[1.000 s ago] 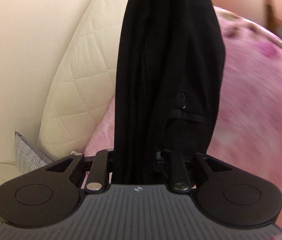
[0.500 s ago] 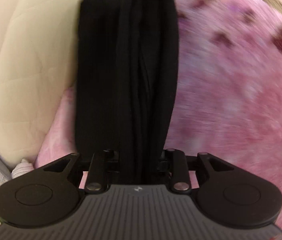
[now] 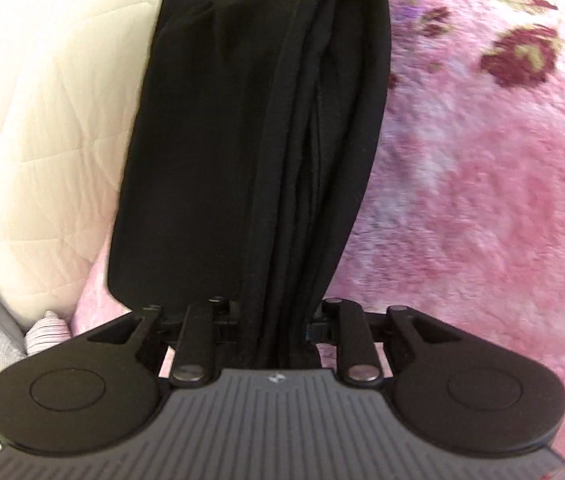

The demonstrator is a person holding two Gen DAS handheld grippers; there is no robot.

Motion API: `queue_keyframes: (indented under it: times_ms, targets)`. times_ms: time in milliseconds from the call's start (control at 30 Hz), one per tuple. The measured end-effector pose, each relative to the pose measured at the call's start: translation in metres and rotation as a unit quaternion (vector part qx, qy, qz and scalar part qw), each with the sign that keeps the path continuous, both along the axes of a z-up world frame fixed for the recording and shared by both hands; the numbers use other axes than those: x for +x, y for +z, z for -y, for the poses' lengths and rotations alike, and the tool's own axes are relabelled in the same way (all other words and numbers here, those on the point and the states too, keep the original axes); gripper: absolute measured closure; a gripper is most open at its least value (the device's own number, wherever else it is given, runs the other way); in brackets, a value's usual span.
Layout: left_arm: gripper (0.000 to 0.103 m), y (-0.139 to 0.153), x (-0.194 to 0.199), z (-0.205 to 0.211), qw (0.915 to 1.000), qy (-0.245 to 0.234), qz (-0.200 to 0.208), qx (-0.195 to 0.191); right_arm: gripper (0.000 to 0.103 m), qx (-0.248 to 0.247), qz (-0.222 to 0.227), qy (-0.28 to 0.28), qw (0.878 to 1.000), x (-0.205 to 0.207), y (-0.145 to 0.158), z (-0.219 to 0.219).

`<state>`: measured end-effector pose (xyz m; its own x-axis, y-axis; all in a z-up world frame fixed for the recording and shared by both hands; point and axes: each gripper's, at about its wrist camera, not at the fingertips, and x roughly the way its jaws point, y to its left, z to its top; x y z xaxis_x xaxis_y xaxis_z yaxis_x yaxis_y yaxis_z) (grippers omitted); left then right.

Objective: Fold clothes

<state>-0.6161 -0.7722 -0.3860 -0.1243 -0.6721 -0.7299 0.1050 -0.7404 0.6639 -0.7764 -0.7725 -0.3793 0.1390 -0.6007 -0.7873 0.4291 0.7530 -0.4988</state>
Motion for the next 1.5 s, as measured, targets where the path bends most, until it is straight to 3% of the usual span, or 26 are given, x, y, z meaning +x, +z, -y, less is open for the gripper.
queue_keyframes:
  times_ms: [100, 133, 267, 467, 567, 833, 900, 967, 1000, 1133, 1233, 1300, 1333, 1433, 1500]
  targets:
    - [0.059, -0.002, 0.003, -0.004, 0.9998, -0.011, 0.015, 0.012, 0.083, 0.02, -0.014, -0.008, 1.0, -0.002, -0.003, 0.004]
    - [0.056, 0.0, 0.006, -0.006, 0.9996, -0.013, 0.018, 0.017, 0.075, 0.028, -0.018, -0.013, 0.999, -0.003, -0.002, 0.004]
    - [0.052, 0.014, 0.031, -0.02, 0.9991, -0.005, 0.02, 0.038, 0.065, 0.053, -0.027, -0.027, 0.998, -0.016, 0.005, -0.003]
    - [0.05, 0.058, 0.08, -0.015, 0.9916, 0.098, -0.035, 0.077, 0.061, 0.088, -0.019, -0.087, 0.992, -0.037, 0.031, -0.026]
    - [0.05, 0.074, 0.099, -0.003, 0.9851, 0.14, -0.072, 0.069, 0.061, 0.091, 0.008, -0.13, 0.987, -0.039, 0.049, -0.025]
    - [0.052, 0.092, 0.063, 0.073, 0.9692, 0.193, -0.137, 0.069, 0.061, 0.056, 0.135, -0.262, 0.954, -0.051, 0.103, 0.05]
    - [0.052, 0.092, 0.053, 0.089, 0.9669, 0.195, -0.147, 0.074, 0.063, 0.057, 0.167, -0.281, 0.943, -0.056, 0.103, 0.079]
    - [0.053, 0.085, 0.043, 0.105, 0.9642, 0.2, -0.153, 0.083, 0.083, 0.073, 0.193, -0.293, 0.934, -0.059, 0.094, 0.111]
    - [0.053, 0.079, 0.038, 0.114, 0.962, 0.206, -0.156, 0.088, 0.084, 0.083, 0.201, -0.295, 0.93, -0.059, 0.086, 0.127]
    - [0.053, 0.052, 0.026, 0.157, 0.9511, 0.239, -0.161, 0.111, 0.085, 0.079, 0.2, -0.284, 0.934, -0.057, 0.06, 0.179]
    - [0.046, 0.028, 0.02, 0.185, 0.9401, 0.264, -0.169, 0.134, 0.092, 0.096, 0.198, -0.301, 0.928, -0.061, 0.036, 0.215]
    - [0.035, 0.022, 0.017, 0.193, 0.9379, 0.267, -0.171, 0.14, 0.095, 0.109, 0.186, -0.294, 0.931, -0.06, 0.02, 0.233]
    - [0.034, 0.022, 0.019, 0.194, 0.9368, 0.269, -0.174, 0.142, 0.101, 0.112, 0.185, -0.29, 0.932, -0.06, 0.012, 0.239]
    - [0.035, 0.026, 0.024, 0.196, 0.9309, 0.276, -0.183, 0.153, 0.102, 0.123, 0.189, -0.289, 0.931, -0.06, 0.002, 0.253]
    - [0.044, 0.036, 0.024, 0.193, 0.9289, 0.277, -0.185, 0.162, 0.101, 0.133, 0.194, -0.294, 0.926, -0.061, 0.002, 0.257]
